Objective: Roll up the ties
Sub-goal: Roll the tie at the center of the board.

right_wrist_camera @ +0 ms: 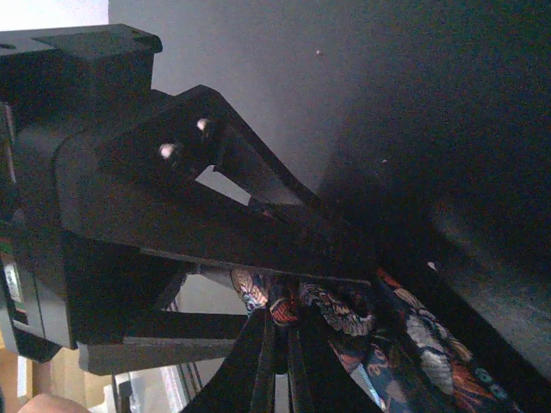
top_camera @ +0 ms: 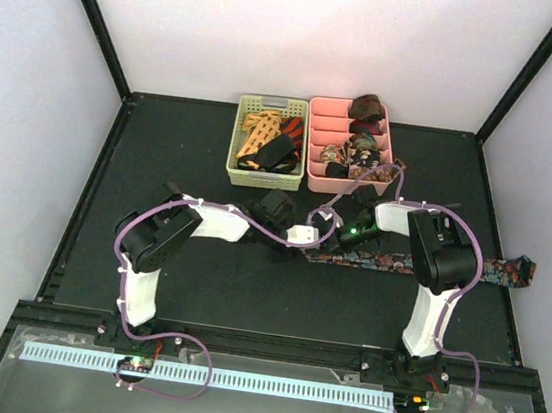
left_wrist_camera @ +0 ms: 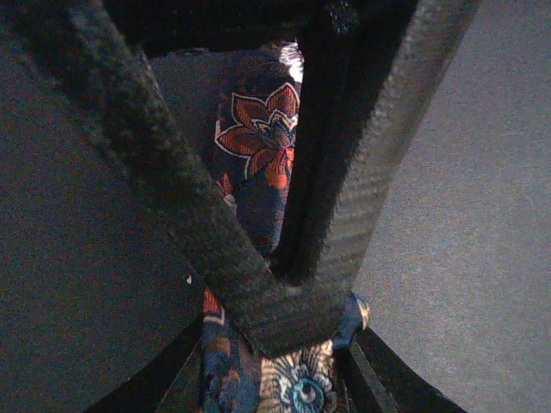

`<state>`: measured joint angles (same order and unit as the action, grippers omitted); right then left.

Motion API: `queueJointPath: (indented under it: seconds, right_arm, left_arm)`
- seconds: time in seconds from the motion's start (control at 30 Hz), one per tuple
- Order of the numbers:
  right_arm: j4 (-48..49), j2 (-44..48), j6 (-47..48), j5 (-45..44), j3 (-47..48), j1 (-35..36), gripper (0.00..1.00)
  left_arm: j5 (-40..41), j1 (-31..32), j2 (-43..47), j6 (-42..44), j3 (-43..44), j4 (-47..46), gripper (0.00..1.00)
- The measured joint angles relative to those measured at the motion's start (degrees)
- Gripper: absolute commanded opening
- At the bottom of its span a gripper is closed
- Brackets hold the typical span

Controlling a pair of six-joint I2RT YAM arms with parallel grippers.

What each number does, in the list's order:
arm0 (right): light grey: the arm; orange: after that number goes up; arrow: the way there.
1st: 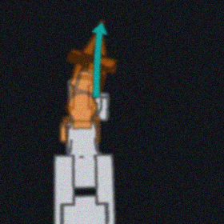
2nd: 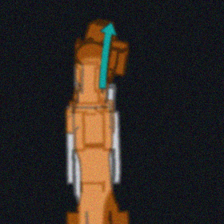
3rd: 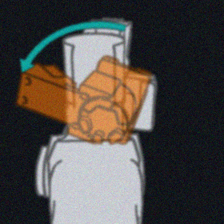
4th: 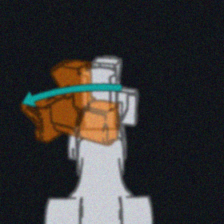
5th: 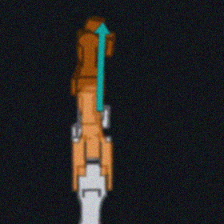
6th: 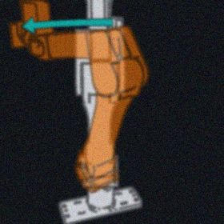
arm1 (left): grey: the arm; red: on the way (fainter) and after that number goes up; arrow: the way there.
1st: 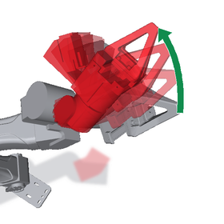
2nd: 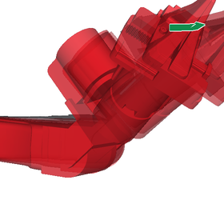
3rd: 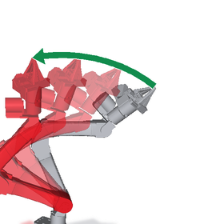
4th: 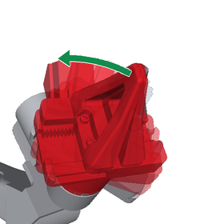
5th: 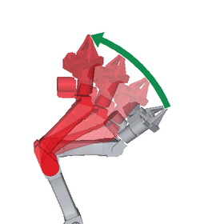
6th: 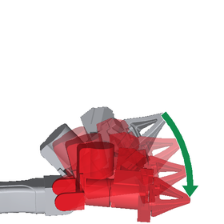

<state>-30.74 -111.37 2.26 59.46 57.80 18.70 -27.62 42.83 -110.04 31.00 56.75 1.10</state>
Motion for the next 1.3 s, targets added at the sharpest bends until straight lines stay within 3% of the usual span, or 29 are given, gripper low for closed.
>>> queueJointPath:
  seconds: [0.4, 0.5, 0.6, 0.73, 1.03, 1.3]
  right_arm:
    - [-3.06, 0.00, 4.00, -3.06, 0.28, -1.60, 0.02]
    - [-3.04, 0.00, 4.37, -3.39, 0.15, -1.68, 0.02]
    - [-3.15, -0.09, 4.48, -4.92, 0.13, -2.19, 0.02]
    - [-3.34, -0.35, 4.48, -5.70, 0.13, -2.89, 0.02]
    - [-3.50, -1.20, 4.20, -5.16, 0.28, -3.04, 0.02]
    - [-3.63, -1.51, 4.04, -4.83, 0.37, -3.08, 0.02]
  left_arm:
    - [-0.09, 0.00, 0.02, -0.13, 0.04, 0.31, 0.29]
    - [-0.09, 0.00, 0.02, -0.13, 0.13, 0.52, 0.38]
    - [-0.87, -0.28, 0.04, -0.94, 0.13, 0.72, 0.57]
    - [-3.91, -2.58, 0.57, -3.89, -1.33, -0.79, 0.66]
    - [-8.28, -4.94, 4.44, -9.62, -15.91, -20.72, 0.71]
    - [-10.75, -4.57, -3.65, -17.70, -16.72, -40.61, 0.66]
